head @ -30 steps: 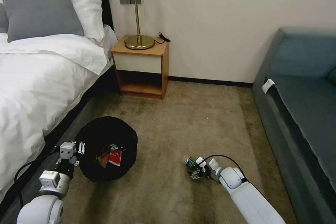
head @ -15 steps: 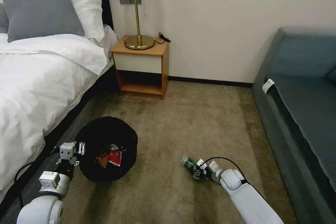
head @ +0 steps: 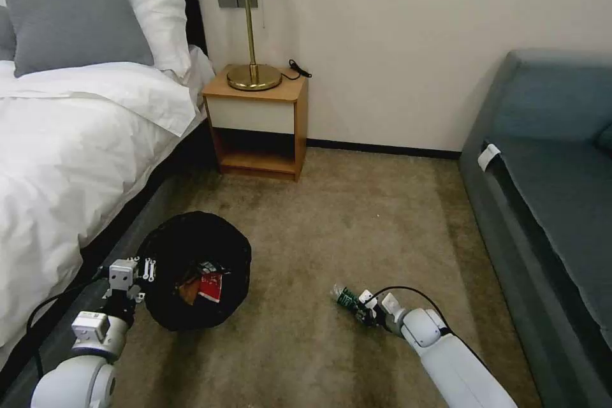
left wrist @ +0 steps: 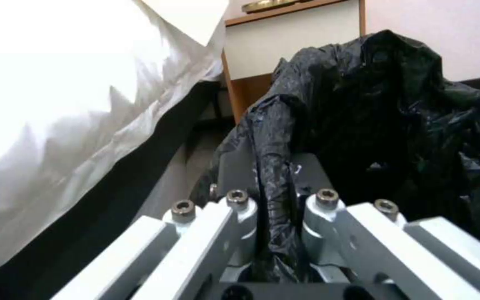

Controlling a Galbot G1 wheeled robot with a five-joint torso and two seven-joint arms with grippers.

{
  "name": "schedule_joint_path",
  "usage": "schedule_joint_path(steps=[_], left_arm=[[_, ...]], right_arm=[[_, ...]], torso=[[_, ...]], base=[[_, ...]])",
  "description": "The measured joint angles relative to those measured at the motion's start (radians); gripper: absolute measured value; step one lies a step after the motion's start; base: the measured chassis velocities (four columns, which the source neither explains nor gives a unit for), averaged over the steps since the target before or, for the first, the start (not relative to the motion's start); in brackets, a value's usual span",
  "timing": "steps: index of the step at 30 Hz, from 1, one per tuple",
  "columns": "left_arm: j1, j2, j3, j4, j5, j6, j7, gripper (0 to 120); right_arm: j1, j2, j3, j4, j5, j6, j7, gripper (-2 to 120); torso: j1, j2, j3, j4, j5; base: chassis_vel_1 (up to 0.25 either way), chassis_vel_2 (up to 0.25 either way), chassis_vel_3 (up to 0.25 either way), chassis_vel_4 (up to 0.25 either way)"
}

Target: Pick up the trash bin, then pick up the garbage on the floor and place it into the trash bin.

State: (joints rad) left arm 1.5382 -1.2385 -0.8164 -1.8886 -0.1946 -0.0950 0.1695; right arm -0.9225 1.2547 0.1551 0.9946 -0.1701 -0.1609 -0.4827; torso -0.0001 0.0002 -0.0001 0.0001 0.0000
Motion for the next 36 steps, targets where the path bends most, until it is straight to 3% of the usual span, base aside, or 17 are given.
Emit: schedule_joint_path(steps=[20, 36], left_arm=[[0.009, -0.001, 0.000, -0.011, -0.002, -0.004, 0.007, 5], [0.018, -0.003, -0.001, -0.022, -0.003, -0.011, 0.008, 5]], right_arm=[[0.009, 0.001, 0.032, 0.043, 0.027, -0.013, -0.001, 25], [0.044, 0.023, 0.054, 0.263, 0.242, -0.037, 0.089, 25]], torso=[[0.000, 0.000, 0.000, -0.0003, 0.0000], [0.000, 0.000, 0.000, -0.0001, 0.0000]], base=[[0.000, 0.000, 0.000, 0.000], [0.000, 0.000, 0.000, 0.000]])
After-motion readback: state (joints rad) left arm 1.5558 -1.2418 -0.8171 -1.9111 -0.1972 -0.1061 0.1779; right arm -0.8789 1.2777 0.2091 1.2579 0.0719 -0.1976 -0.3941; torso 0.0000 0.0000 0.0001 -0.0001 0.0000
